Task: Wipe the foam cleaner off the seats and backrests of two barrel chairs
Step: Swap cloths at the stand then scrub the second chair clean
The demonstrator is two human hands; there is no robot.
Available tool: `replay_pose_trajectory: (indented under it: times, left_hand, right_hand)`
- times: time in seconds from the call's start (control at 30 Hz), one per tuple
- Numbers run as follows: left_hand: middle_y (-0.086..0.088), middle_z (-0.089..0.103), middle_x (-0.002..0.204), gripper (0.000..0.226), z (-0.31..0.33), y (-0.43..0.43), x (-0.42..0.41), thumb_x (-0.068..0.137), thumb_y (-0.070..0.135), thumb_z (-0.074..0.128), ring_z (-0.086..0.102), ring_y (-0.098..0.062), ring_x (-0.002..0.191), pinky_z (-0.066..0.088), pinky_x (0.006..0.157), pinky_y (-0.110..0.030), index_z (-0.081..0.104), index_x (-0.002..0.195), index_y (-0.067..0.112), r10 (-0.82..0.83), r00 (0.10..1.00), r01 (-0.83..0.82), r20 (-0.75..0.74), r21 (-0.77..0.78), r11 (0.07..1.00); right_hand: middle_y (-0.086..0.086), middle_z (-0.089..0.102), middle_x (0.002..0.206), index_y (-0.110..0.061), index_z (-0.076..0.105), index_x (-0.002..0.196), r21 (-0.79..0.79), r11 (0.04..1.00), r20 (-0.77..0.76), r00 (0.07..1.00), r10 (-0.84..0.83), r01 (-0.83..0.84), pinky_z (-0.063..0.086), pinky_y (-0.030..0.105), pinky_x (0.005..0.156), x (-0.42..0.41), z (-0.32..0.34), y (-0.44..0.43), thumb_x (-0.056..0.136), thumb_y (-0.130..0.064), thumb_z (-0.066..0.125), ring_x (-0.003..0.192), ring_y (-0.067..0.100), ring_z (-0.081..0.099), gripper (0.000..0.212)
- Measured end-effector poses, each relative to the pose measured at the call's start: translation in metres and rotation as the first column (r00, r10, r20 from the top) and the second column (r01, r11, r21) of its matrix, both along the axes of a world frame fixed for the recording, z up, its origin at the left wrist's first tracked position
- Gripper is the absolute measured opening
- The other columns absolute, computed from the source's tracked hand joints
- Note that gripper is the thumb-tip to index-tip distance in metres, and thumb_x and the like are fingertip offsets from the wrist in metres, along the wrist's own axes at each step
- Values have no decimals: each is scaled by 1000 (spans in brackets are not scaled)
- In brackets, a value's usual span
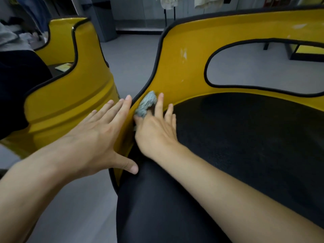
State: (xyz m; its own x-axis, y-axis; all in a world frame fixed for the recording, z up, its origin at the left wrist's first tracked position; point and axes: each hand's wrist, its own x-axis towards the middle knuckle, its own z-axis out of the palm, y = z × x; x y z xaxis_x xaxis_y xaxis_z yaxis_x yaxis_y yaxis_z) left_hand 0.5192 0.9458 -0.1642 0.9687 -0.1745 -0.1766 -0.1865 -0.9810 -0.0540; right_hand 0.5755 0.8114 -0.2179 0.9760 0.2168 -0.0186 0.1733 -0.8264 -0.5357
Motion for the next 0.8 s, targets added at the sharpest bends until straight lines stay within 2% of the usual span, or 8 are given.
replay_pose_trajectory:
  times: [0.1,0.17,0.23,0.3,0.4,0.63,0.73,0.8]
  left_hand:
    - [18,-40,158,148,-1,2,-1,36,108,40,-36,-7,146,-10,121,-29,-56,129,44,-21,1000,21,11,-36,999]
    - [18,-40,158,148,-1,5,-2,34,110,36,-37,-5,146,-10,122,-30,-55,130,45,-37,999,38,15,-63,997]
    - [18,-41,158,148,-2,7,-3,38,110,40,-38,-5,145,-10,124,-30,-55,130,44,-40,999,40,12,-62,997]
    - [18,-42,156,147,-2,8,-6,45,104,48,-38,-5,145,-10,125,-31,-56,129,42,-28,1000,28,-3,-57,998]
    - [20,-42,156,145,-3,10,-6,46,102,49,-38,-3,144,-10,125,-31,-56,128,45,-37,999,38,7,-83,996]
    - [26,-41,154,138,-4,5,-3,42,109,37,-36,1,144,-10,121,-26,-54,126,50,-38,999,43,32,-150,988]
    - [26,-39,153,135,-4,-1,9,46,108,34,-32,0,146,-9,119,-24,-45,136,45,-69,996,78,56,-171,982]
    - [26,-35,155,137,-3,-5,18,47,109,30,-29,0,148,-7,121,-25,-38,144,40,-81,994,94,68,-201,975]
  right_hand:
    - [6,-29,164,-18,6,162,29,997,9,998,-67,66,-7,48,124,12,1,-5,107,-53,21,151,34,-21,67]
    - [6,-28,164,-22,-2,161,33,999,4,1000,-30,30,-10,48,122,7,1,-6,104,-60,17,151,34,-22,71]
    - [3,-27,164,-27,-7,160,45,999,-26,999,29,-27,-12,50,121,0,2,-5,102,-64,13,151,31,-24,72]
    - [-1,-27,164,-31,-9,160,84,994,-39,997,73,-70,-13,51,120,-7,3,-3,102,-62,12,150,26,-26,69]
    - [-6,-26,164,-33,-9,160,152,984,-23,995,99,-94,-13,52,120,-11,1,1,104,-58,12,150,22,-27,64]
    - [-3,-24,165,-30,-5,161,137,985,78,990,-116,105,-7,55,122,46,5,-20,106,-52,14,152,27,-23,62]
    - [-4,-25,165,-29,-5,161,49,999,151,988,-25,18,-8,54,120,32,-4,-24,107,-50,15,151,25,-26,62]
    - [-4,-24,165,-28,-7,161,26,999,143,989,26,-30,-9,55,120,25,-6,-22,107,-48,17,150,25,-27,62]
